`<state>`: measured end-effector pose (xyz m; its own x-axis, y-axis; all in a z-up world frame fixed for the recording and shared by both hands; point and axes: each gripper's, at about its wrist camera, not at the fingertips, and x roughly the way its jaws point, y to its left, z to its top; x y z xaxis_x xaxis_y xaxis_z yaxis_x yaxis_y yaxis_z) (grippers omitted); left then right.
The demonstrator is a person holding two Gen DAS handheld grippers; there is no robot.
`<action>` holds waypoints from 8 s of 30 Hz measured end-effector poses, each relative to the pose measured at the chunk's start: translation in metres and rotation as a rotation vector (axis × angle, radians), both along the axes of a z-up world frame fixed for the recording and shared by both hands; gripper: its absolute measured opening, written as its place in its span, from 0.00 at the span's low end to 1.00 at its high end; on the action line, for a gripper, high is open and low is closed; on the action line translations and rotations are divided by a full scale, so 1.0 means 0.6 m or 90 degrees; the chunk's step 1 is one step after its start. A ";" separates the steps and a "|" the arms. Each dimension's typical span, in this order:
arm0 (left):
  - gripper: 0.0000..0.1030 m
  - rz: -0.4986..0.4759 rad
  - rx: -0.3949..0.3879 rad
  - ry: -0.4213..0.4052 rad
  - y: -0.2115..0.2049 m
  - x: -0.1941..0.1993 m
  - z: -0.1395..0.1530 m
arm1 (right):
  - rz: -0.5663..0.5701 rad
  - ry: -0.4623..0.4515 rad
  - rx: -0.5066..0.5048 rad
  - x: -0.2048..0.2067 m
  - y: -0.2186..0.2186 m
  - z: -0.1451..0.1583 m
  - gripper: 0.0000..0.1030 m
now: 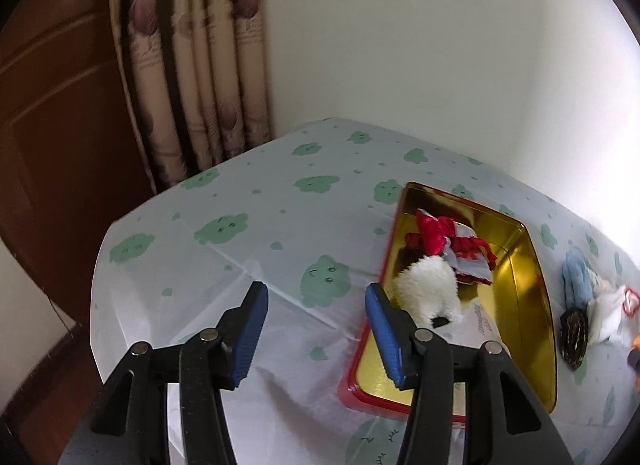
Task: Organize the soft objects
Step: 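Carry the orange rubber duck into the tin box and open the right gripper, then grasp the white knit sock with red trim with the right gripper, then grasp the small white sock with the left gripper while the right gripper holds the knit sock, then carry the small white sock into the tin box and open the left gripper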
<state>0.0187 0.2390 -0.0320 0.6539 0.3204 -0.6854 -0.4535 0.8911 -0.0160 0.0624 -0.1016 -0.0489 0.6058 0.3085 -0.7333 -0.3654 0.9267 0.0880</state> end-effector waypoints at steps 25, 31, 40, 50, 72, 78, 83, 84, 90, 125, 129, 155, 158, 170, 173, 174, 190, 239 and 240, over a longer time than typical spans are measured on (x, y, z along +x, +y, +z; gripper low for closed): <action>0.50 0.141 -0.049 0.006 0.100 -0.026 -0.006 | 0.164 0.034 -0.021 0.102 0.310 -0.039 0.44; 0.50 0.139 -0.051 0.004 0.100 -0.025 -0.007 | 0.160 0.043 -0.032 0.115 0.323 -0.059 0.45; 0.50 0.126 -0.048 0.006 0.092 -0.022 -0.007 | 0.163 0.037 -0.027 0.109 0.326 -0.055 0.66; 0.50 0.114 -0.039 0.006 0.082 -0.019 -0.005 | 0.143 0.004 0.009 0.078 0.284 -0.007 0.70; 0.50 0.068 0.017 0.009 0.047 -0.008 -0.004 | -0.081 -0.042 -0.047 0.064 -0.082 0.001 0.70; 0.50 0.036 0.048 -0.003 0.026 -0.004 0.002 | -0.110 -0.021 -0.068 0.085 -0.146 -0.037 0.70; 0.50 -0.009 0.015 -0.025 0.013 -0.007 0.006 | -0.120 -0.012 -0.066 0.106 -0.173 -0.067 0.70; 0.50 -0.023 0.011 -0.026 0.008 -0.006 0.007 | -0.120 -0.010 -0.063 0.112 -0.177 -0.073 0.70; 0.50 -0.104 0.037 -0.029 -0.050 -0.001 0.017 | -0.119 -0.016 -0.050 0.136 -0.187 -0.091 0.69; 0.50 -0.498 0.058 0.042 -0.412 0.117 -0.030 | -0.204 -0.039 -0.012 0.070 -0.273 -0.096 0.26; 0.50 -0.524 0.064 0.045 -0.441 0.141 -0.036 | -0.209 -0.037 -0.005 0.068 -0.278 -0.099 0.25; 0.50 -0.561 0.037 0.079 -0.525 0.244 -0.082 | -0.184 -0.006 0.018 0.079 -0.277 -0.110 0.25; 0.27 -0.565 0.029 0.076 -0.527 0.242 -0.084 | -0.184 -0.005 0.021 0.078 -0.278 -0.110 0.25; 0.12 -0.554 -0.007 0.065 -0.512 0.222 -0.069 | -0.185 -0.005 0.027 0.077 -0.280 -0.111 0.25; 0.12 -0.549 -0.015 0.059 -0.507 0.217 -0.062 | -0.185 -0.004 0.027 0.077 -0.280 -0.111 0.25; 0.12 -0.549 -0.022 0.057 -0.505 0.214 -0.059 | -0.185 -0.005 0.027 0.077 -0.280 -0.111 0.25; 0.12 -0.524 -0.036 0.021 -0.475 0.177 0.003 | -0.186 -0.003 0.038 0.076 -0.283 -0.112 0.25; 0.12 -0.210 0.015 0.068 -0.116 0.187 -0.004 | -0.187 0.001 0.039 0.075 -0.279 -0.112 0.25; 0.12 -0.209 0.015 0.068 -0.116 0.191 -0.005 | -0.187 0.001 0.039 0.076 -0.281 -0.112 0.25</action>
